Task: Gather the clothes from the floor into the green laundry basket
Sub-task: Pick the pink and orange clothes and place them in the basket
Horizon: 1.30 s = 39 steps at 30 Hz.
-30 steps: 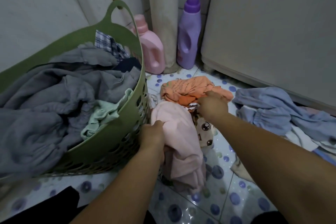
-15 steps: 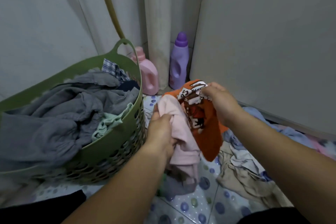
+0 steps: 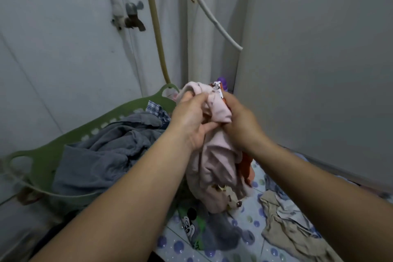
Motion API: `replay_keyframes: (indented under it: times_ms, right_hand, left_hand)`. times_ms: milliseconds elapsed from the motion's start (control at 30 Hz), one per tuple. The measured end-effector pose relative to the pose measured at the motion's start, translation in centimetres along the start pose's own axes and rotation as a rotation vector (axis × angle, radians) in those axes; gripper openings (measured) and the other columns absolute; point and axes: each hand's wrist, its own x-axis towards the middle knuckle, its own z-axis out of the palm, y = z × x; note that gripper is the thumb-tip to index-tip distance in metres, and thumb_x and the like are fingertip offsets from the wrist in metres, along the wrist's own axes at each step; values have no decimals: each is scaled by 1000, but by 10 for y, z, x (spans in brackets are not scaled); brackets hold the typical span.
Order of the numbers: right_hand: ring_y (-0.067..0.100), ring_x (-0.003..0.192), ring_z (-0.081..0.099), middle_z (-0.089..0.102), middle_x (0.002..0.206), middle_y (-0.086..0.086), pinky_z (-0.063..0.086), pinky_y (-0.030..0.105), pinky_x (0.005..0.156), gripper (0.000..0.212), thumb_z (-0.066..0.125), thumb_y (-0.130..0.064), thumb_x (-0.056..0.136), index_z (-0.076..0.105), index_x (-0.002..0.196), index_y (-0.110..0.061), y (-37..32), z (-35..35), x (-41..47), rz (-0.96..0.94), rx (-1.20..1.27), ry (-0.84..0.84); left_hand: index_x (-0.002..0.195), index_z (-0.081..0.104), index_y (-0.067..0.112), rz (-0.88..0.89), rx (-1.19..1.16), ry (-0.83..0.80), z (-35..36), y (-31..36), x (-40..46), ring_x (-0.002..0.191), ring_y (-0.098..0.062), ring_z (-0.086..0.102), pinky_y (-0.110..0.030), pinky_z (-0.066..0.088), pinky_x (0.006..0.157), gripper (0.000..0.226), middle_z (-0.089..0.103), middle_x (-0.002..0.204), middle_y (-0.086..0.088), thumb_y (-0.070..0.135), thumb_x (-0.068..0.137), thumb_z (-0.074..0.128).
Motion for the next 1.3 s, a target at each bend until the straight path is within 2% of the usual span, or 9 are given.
replay_keyframes:
  times_ms: [167, 333, 633, 700, 800, 900, 1033, 1133, 1300]
  right_hand:
    - [16, 115, 60, 66, 121, -2, 43, 40, 107, 47, 49, -7, 85, 57, 128, -23, -49, 19, 42, 7, 187, 153]
    - [21, 107, 63, 66, 118, 10, 52, 42, 97, 33, 53, -7, 93, 58, 124, -13, -111, 45, 79, 32, 613, 207]
    - [31, 109, 61, 63, 119, 14, 54, 47, 92, 40, 62, 0, 86, 56, 120, -19, -130, 101, 119, 126, 1177, 88]
    - [30, 107, 61, 64, 115, 10, 53, 47, 93, 36, 64, -11, 87, 54, 118, -24, -99, 118, 119, 236, 1037, 51]
    - [32, 111, 59, 61, 123, 11, 48, 45, 98, 49, 62, -36, 83, 50, 126, -19, -42, 138, 113, 411, 164, -103]
    - [35, 119, 52, 49, 133, 17, 45, 38, 100, 53, 56, -24, 85, 41, 135, -11, -11, 136, 92, 458, -316, -323]
    - [34, 114, 55, 51, 132, 15, 47, 35, 92, 45, 57, -21, 85, 49, 128, -12, -1, 120, 83, 369, -264, -255]
    - [33, 113, 56, 50, 134, 14, 50, 35, 86, 44, 57, -17, 88, 50, 131, -12, 8, 105, 80, 361, -178, -182]
    - [29, 122, 52, 53, 135, 12, 41, 33, 99, 42, 57, -14, 88, 52, 129, -10, 49, 78, 65, 434, -162, -128]
  left_hand:
    - [98, 63, 21, 277, 94, 179, -39, 30, 9, 105, -25, 64, -41, 54, 90, 24, 67, 112, -10, 37, 95, 46]
    - [134, 50, 17, 468, 369, 477, -84, 37, 14, 123, -17, 49, -31, 36, 110, 42, 53, 134, 0, 34, 100, 33]
    - [123, 52, 53, 429, 187, 530, -160, 59, 64, 126, -19, 53, -48, 43, 103, 73, 56, 136, 11, 89, 60, 41]
    - [126, 52, 47, 375, 253, 561, -178, 46, 80, 129, -16, 50, -46, 39, 108, 81, 53, 139, 12, 91, 59, 39]
    - [122, 57, 32, 187, 363, 643, -189, 30, 86, 121, -30, 55, -49, 43, 104, 79, 58, 134, -4, 75, 61, 30]
    - [123, 58, 18, 24, 467, 632, -187, 18, 87, 116, -34, 56, -42, 46, 98, 63, 58, 129, -12, 57, 78, 35]
    - [128, 54, 27, -4, 645, 621, -172, 11, 89, 135, -31, 40, -52, 32, 112, 70, 45, 145, -8, 64, 71, 37]
    - [140, 44, 21, 148, 978, 603, -135, 11, 70, 144, -29, 22, -42, 14, 120, 45, 29, 154, -11, 34, 97, 34]
    - [131, 54, 14, 412, 1067, 297, -82, -38, 65, 140, -22, 30, -26, 25, 112, 41, 29, 155, -5, 3, 92, 44]
